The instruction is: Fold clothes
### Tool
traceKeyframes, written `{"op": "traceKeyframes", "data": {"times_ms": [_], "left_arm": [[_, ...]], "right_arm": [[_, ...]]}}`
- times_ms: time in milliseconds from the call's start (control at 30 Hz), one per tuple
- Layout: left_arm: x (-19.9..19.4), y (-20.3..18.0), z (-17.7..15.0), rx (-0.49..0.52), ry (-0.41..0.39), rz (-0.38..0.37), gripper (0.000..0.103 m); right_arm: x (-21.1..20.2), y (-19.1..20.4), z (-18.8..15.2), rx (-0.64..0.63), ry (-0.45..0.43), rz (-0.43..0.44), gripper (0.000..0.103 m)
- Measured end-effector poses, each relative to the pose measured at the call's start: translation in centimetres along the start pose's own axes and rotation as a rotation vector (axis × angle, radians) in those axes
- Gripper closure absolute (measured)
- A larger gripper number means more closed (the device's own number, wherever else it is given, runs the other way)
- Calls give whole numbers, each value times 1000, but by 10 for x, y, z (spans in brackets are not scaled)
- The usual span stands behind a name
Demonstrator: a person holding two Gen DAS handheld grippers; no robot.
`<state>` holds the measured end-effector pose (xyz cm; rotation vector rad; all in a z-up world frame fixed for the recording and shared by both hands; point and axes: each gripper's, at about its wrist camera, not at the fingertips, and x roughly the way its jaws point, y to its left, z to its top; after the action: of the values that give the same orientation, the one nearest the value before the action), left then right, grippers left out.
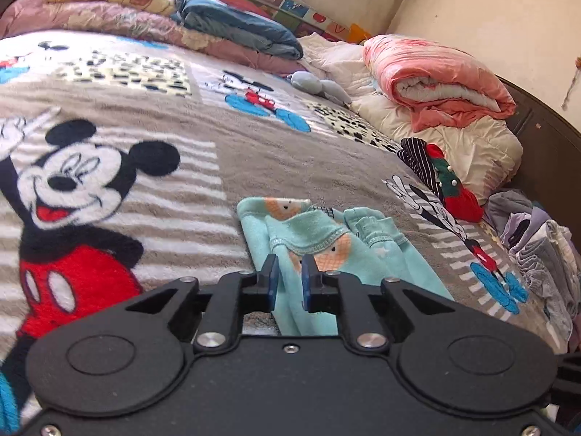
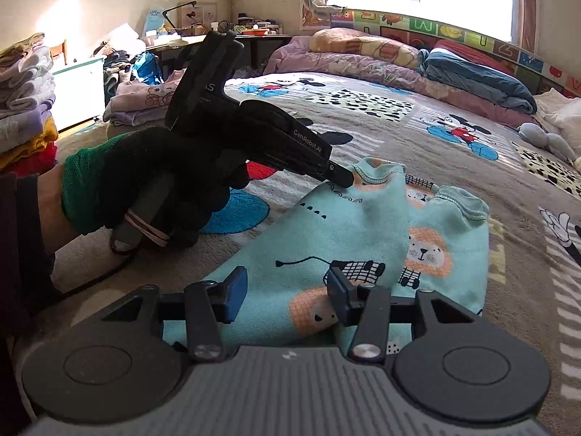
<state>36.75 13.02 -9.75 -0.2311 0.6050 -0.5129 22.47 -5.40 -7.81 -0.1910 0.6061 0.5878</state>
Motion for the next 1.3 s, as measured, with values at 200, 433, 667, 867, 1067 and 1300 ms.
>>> {"op": "traceKeyframes", "data": {"times_ms": [200, 433, 667, 867, 1067, 1300], "left_arm": [[10, -27, -6, 110, 49, -101, 90], [39, -20, -23, 131, 120, -2, 89], [-31, -49, -19, 222, 14, -37, 89], [-88, -84, -60, 321, 90, -92, 89], [-71, -93, -119, 382, 184, -33, 89], [-145, -113, -129, 354, -56, 14, 76]], "right_arm": [[1, -15, 15, -21, -7, -41, 53], [39, -47, -8, 129, 55, 26, 51], [2, -33, 8, 81, 10, -24, 51], [-52, -46, -7, 131, -53, -47, 51], [-90, -57, -58, 192, -106, -42, 53], [-119, -41, -112, 107, -134, -83, 59]]}}
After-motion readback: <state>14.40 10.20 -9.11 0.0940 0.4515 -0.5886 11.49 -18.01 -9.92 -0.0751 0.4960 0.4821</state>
